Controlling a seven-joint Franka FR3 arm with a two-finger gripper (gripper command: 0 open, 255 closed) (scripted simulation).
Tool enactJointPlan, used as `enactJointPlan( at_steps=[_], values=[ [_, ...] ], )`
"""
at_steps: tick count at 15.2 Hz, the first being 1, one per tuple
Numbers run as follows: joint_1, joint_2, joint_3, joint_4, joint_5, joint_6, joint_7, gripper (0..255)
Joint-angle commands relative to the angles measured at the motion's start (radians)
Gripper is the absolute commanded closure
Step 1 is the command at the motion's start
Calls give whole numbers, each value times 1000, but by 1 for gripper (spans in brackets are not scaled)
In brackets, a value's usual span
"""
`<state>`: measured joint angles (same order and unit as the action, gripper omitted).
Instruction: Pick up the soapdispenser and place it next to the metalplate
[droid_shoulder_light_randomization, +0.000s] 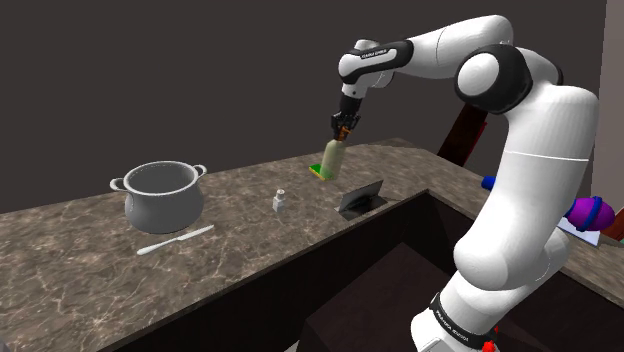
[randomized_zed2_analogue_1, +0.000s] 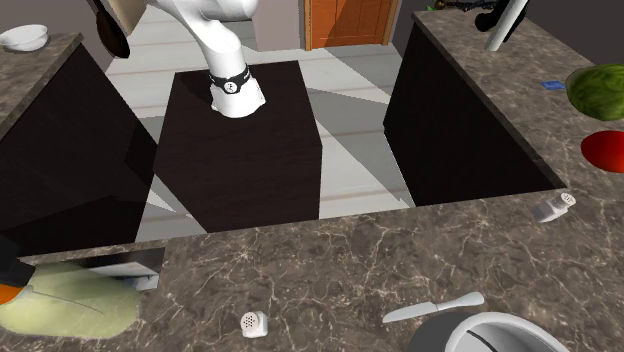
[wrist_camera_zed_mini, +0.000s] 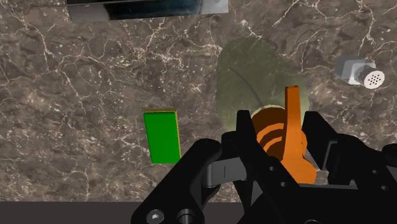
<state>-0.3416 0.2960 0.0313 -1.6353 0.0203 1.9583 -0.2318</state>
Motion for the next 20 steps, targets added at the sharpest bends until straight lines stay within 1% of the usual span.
enactJointPlan(
  at_steps=[1,20],
  values=[
    [0,5,0,-20,0,26,0,255],
    [1,96,0,-151,0,248,-4,255]
  ],
)
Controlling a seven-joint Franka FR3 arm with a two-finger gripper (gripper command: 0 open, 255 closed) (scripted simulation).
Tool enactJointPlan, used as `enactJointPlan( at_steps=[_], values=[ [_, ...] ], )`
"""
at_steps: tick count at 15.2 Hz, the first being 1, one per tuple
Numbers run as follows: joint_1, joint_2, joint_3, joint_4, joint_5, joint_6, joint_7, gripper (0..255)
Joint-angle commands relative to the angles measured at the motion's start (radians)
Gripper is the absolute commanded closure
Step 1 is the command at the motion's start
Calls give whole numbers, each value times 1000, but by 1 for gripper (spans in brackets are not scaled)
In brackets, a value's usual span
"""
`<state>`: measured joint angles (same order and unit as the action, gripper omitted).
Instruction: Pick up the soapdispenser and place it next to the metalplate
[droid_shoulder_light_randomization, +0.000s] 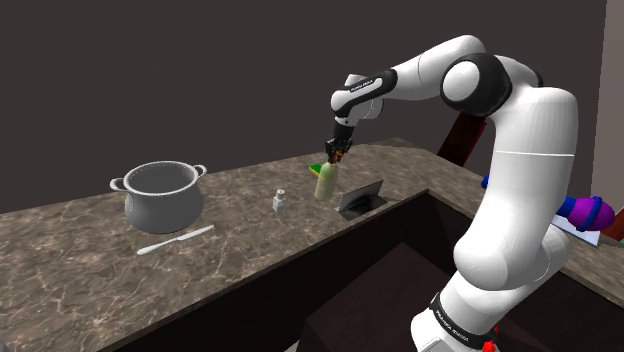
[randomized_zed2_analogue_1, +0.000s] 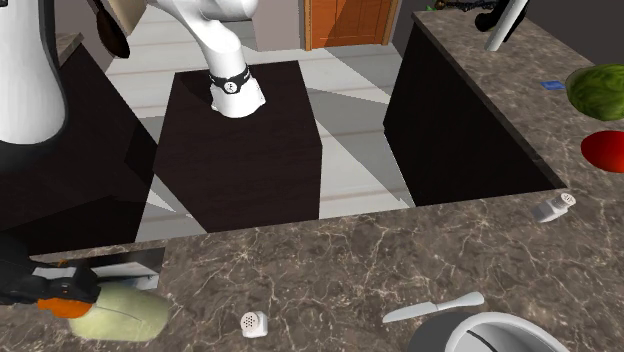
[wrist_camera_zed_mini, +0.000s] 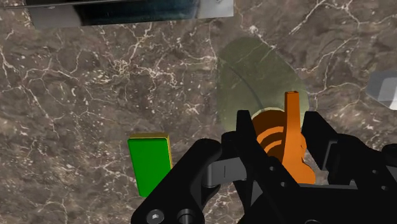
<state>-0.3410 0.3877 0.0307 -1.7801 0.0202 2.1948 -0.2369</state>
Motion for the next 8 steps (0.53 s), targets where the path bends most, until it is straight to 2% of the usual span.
enactJointPlan(
  at_steps=[1,8],
  values=[
    [1,11,0,-11,0,22,0,255],
    [1,21,0,-17,0,38,0,255]
  ],
)
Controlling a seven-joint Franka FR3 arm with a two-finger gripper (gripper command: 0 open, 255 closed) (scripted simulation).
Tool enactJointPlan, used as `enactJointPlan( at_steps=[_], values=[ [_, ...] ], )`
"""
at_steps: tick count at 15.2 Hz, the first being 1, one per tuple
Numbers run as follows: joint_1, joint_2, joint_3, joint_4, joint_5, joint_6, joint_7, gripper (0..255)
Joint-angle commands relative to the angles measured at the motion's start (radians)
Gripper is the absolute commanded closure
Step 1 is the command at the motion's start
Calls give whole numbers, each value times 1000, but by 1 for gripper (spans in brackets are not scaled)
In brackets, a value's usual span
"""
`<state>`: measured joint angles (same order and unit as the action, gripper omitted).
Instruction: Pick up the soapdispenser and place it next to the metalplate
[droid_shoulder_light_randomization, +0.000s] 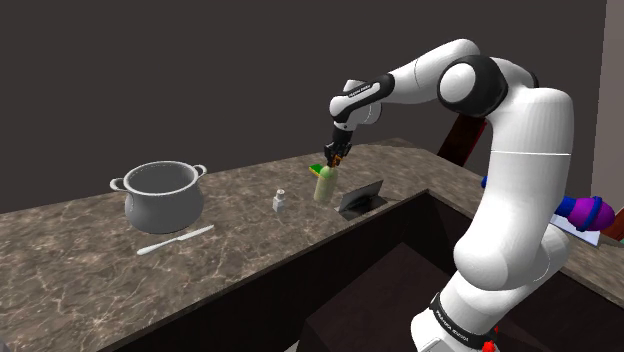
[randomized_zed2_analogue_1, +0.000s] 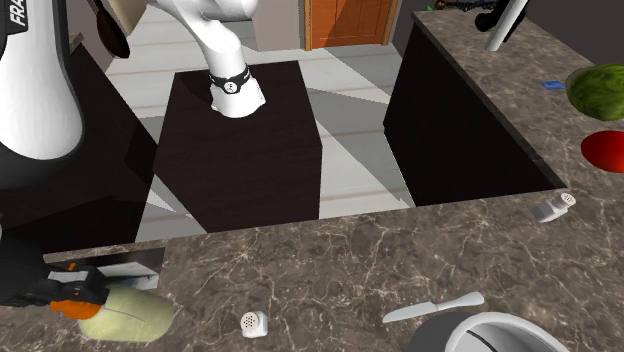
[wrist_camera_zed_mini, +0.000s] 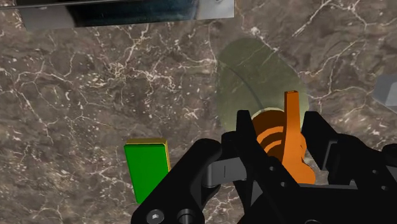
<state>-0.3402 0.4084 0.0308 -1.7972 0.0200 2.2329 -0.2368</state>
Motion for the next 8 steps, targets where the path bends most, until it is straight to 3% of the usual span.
enactJointPlan(
  at_steps=[1,2,3,8],
  values=[
    [0,0,0,0,0,0,0,255],
    [0,0,0,0,0,0,0,255],
    [0,0,0,0,0,0,0,0],
    [0,0,0,0,0,0,0,0]
  ],
)
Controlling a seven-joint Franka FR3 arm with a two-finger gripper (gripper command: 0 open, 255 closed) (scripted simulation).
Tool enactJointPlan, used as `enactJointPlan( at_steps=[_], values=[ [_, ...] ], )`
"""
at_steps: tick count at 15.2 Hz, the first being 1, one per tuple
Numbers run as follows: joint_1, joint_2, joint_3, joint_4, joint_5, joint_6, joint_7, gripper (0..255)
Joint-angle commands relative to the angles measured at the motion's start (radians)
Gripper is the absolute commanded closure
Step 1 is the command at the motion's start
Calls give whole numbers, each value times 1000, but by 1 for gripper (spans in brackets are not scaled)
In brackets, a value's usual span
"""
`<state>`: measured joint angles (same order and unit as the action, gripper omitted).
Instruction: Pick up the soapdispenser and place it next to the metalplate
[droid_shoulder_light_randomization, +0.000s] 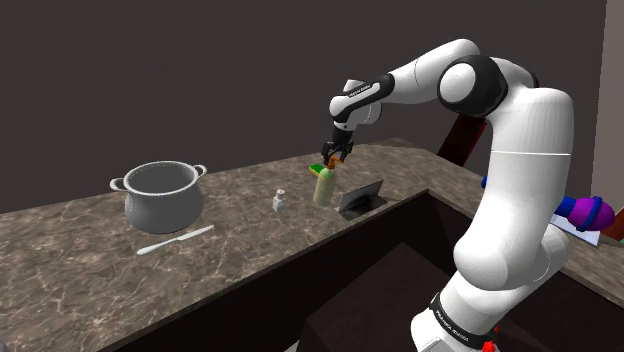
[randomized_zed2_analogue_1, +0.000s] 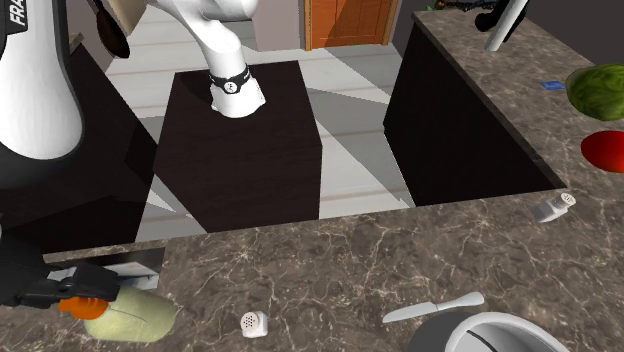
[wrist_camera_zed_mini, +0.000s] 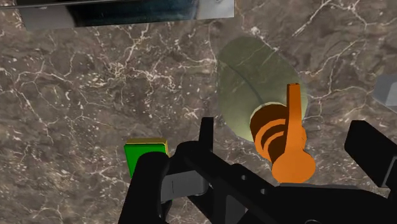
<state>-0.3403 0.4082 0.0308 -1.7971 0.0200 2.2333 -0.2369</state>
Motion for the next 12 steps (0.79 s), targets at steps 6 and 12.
enactJointPlan(
  at_steps=[6,12],
  values=[
    [-2,-62,0,43,1,-104,0,0],
    [-2,-61,0,43,1,-104,0,0]
  ],
)
